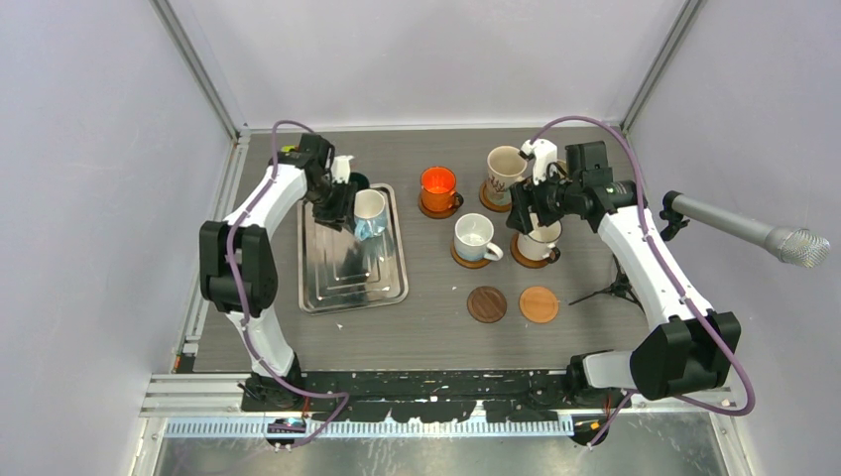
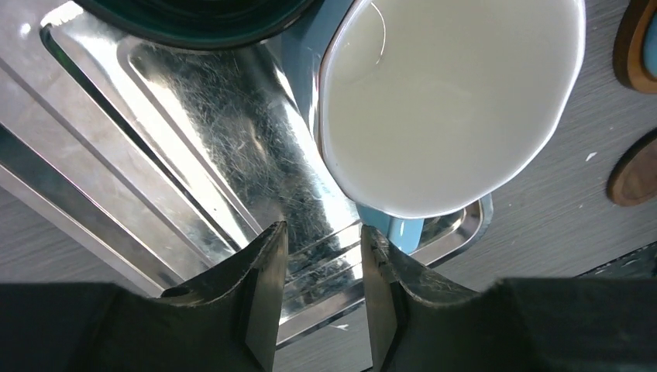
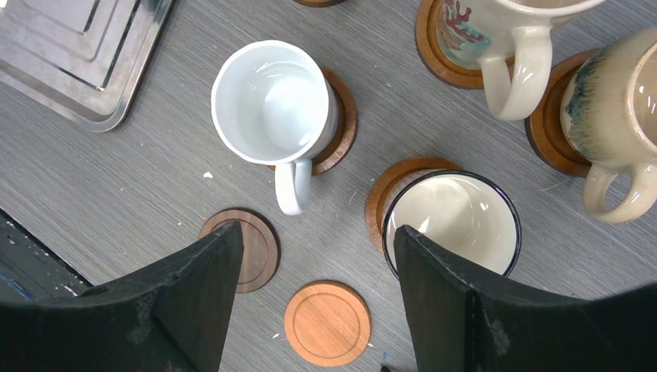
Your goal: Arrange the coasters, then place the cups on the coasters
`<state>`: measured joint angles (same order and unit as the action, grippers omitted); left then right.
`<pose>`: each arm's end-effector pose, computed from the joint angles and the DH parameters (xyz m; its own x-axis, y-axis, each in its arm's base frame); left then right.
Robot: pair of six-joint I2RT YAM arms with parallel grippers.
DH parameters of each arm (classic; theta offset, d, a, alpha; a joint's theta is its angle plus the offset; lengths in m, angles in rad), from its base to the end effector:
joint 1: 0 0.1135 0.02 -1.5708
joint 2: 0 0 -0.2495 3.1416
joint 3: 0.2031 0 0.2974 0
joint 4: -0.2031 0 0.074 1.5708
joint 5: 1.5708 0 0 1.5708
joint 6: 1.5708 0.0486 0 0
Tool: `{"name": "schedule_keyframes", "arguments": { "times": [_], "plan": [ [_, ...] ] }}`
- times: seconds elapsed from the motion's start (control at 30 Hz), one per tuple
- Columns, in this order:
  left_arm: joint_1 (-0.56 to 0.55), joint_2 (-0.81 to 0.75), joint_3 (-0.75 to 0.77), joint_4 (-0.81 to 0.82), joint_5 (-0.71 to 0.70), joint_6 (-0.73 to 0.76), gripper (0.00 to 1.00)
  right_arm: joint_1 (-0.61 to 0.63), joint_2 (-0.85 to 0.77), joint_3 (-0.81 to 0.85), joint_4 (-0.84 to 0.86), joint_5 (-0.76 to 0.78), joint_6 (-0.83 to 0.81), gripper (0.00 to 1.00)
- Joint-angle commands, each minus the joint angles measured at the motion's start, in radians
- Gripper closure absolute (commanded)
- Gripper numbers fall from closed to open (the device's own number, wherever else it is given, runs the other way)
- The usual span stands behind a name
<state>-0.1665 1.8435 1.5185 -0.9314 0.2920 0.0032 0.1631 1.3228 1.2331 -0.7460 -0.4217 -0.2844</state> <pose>0.4115 -0.0834 0.2030 -0.9370 0.1606 -0.3101 0.2495 0.9292 -0.2728 0.3260 0.0738 0.3012 -0.5850 -0.3557 -0.7289 -0.6075 0.7876 0.1032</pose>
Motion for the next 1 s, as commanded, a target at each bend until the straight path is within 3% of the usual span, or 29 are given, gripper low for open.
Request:
{"name": "schedule_keyframes", "arguments": {
  "times": [0.0, 0.5, 0.77, 0.97],
  "plan": [
    [-0.004, -0.082, -0.051, 0.067, 0.035, -0.142, 0.58, 0.011, -0.004, 0.007, 0.048, 0.009, 0.023, 0.24],
    [0.001, -0.175, -0.275, 0.342, 0.165, -0.518, 0.6, 0.158, 0.032, 0.006, 0.121, 0.123, 0.146, 0.24],
    [0.037, -0.271, -0.334, 0.297, 0.173, -0.468, 0.51, 0.315, 0.108, 0.029, 0.219, 0.248, 0.303, 0.24],
    [0.206, -0.426, -0.405, 0.237, 0.156, -0.404, 0.34, 0.455, 0.248, 0.143, 0.263, 0.293, 0.407, 0.24]
  ]
}}
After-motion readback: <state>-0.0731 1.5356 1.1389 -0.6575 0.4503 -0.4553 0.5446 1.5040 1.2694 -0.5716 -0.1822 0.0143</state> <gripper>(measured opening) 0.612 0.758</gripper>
